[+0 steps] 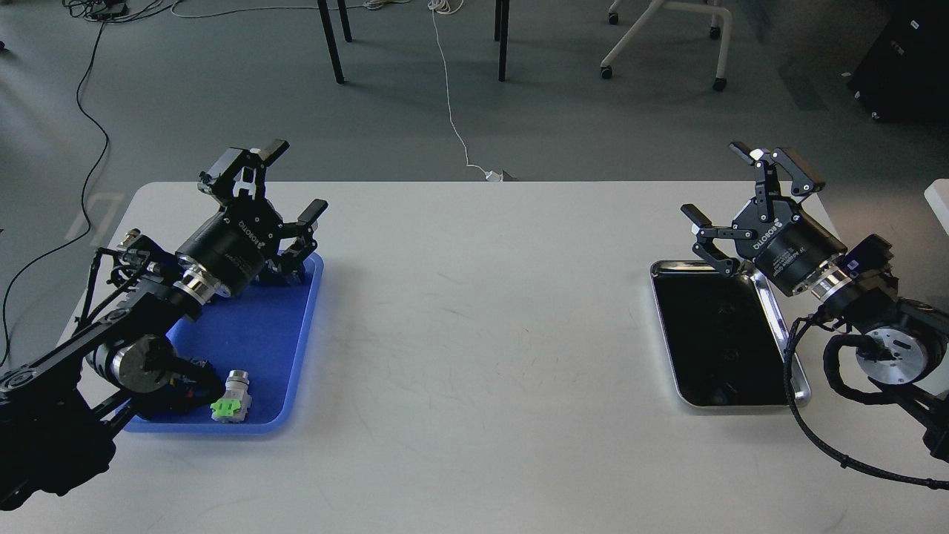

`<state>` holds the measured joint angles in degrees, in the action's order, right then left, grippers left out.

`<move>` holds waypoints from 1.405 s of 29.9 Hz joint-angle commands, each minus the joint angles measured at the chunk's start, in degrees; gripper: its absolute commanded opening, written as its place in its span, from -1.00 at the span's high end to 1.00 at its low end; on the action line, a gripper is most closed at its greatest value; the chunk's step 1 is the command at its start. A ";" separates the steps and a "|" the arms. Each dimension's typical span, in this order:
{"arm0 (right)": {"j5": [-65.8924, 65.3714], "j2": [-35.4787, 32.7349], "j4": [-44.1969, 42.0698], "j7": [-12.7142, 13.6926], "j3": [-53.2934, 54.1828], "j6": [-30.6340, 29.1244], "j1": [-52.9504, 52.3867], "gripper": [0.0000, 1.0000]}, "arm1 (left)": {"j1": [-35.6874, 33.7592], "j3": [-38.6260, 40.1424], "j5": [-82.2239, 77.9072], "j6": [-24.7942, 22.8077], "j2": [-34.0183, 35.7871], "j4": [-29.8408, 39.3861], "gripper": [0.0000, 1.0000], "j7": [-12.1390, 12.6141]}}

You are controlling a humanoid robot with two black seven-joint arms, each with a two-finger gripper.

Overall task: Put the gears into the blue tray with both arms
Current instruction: 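Move the right gripper over the metal tray, then lower the right gripper into the metal tray and grasp a small black gear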

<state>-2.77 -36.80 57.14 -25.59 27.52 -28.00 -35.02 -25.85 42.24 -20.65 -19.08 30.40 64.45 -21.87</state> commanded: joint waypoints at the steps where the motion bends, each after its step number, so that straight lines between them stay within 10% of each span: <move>1: -0.04 -0.20 0.08 -0.07 0.08 0.00 0.22 -1.00 | 0.10 0.21 -4.48 0.45 -0.17 0.06 -0.96 0.07; 9: -4.85 -3.53 0.61 -0.16 0.08 0.00 -2.67 -1.00 | -0.52 0.91 -3.52 0.62 0.53 -0.38 -0.96 -0.11; 25: -62.23 -11.72 2.36 -2.41 -16.77 0.00 -25.61 -1.00 | -3.07 2.75 -3.00 -0.34 1.85 0.41 -0.96 -0.55; 42: -90.04 1.81 -9.05 -2.41 -45.17 0.84 -36.52 -0.96 | -2.89 4.87 -2.64 -2.01 1.06 1.21 -0.96 -0.46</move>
<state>-92.66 -36.97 50.40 -28.00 -14.89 -27.91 -71.41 -28.77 46.89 -23.29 -21.10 31.41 65.66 -22.32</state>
